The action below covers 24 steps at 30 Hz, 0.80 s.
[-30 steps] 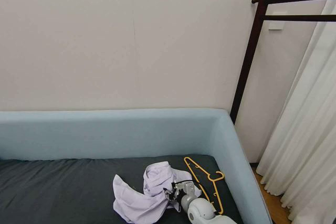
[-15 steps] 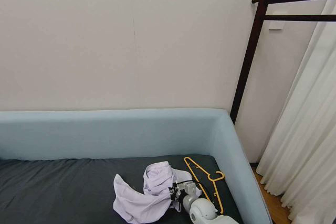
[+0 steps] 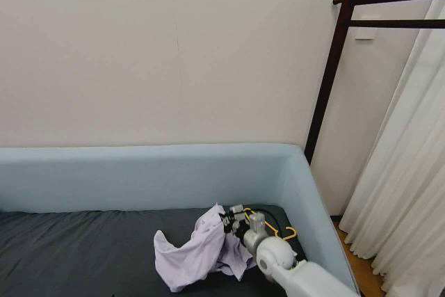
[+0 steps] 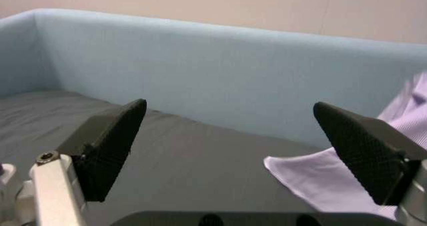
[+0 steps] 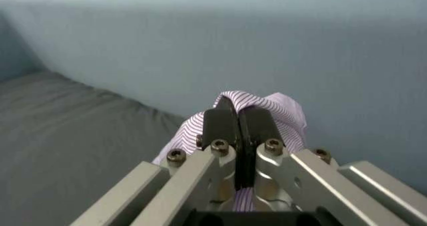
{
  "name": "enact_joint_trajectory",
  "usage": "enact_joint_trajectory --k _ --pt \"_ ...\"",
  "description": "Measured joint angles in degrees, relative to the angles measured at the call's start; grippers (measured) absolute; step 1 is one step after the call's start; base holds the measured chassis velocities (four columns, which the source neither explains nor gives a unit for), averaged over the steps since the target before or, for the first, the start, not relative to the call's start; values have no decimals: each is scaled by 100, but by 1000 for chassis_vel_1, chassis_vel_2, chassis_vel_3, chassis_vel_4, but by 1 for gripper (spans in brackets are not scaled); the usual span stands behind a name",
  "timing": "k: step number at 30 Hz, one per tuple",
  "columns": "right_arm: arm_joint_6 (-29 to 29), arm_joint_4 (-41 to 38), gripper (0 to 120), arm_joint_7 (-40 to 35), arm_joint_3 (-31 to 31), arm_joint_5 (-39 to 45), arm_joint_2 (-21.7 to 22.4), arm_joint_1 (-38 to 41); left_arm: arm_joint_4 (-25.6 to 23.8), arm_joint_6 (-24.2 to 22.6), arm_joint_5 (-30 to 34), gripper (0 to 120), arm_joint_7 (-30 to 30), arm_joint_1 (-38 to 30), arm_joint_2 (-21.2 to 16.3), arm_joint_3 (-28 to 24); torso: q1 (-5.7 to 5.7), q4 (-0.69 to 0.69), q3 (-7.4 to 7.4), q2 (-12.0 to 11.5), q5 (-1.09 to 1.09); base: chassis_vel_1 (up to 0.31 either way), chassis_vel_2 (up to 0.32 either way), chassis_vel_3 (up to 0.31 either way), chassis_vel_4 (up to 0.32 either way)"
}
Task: Pick up the clothes from the sofa and hang them on the clothes hanger.
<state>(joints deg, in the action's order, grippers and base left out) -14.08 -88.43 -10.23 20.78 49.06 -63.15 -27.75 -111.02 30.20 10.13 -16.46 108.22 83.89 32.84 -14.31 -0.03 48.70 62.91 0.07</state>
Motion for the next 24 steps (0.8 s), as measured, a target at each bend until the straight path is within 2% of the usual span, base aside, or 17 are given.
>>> enact_joint_trajectory --k 3,4,7,8,11,18,22,24 --pt "18 -236 0 23 230 76 127 954 -50 -32 12 99 0 -12 40 23 0 2 -1 0 -2 0 0 0 0" --pt "18 -236 0 23 230 76 127 954 -50 -32 12 99 0 -12 40 23 0 2 -1 0 -2 0 0 0 0" --pt "151 -279 0 177 468 96 166 1810 -113 -54 15 99 0 -8 53 32 0 2 0 0 -2 0 0 0 0" --pt "151 -279 0 177 468 96 166 1810 -113 -54 15 99 0 -8 53 32 0 2 0 0 -2 0 0 0 0" --pt "303 -290 0 346 704 160 170 2512 -162 -59 18 99 -1 -5 72 41 -1 1 0 0 -2 0 0 0 0" --pt "503 -251 0 769 879 678 139 3252 -167 -49 20 99 -5 -5 159 42 -1 1 0 0 -2 0 0 0 0" --pt "850 84 0 1524 1064 1030 84 3754 -173 -40 20 99 -26 -14 252 45 0 0 0 0 -2 0 0 0 0" --pt "933 184 0 1638 1085 1031 52 3852 -198 -35 20 99 -28 -3 270 48 0 1 0 0 -2 0 0 0 0"
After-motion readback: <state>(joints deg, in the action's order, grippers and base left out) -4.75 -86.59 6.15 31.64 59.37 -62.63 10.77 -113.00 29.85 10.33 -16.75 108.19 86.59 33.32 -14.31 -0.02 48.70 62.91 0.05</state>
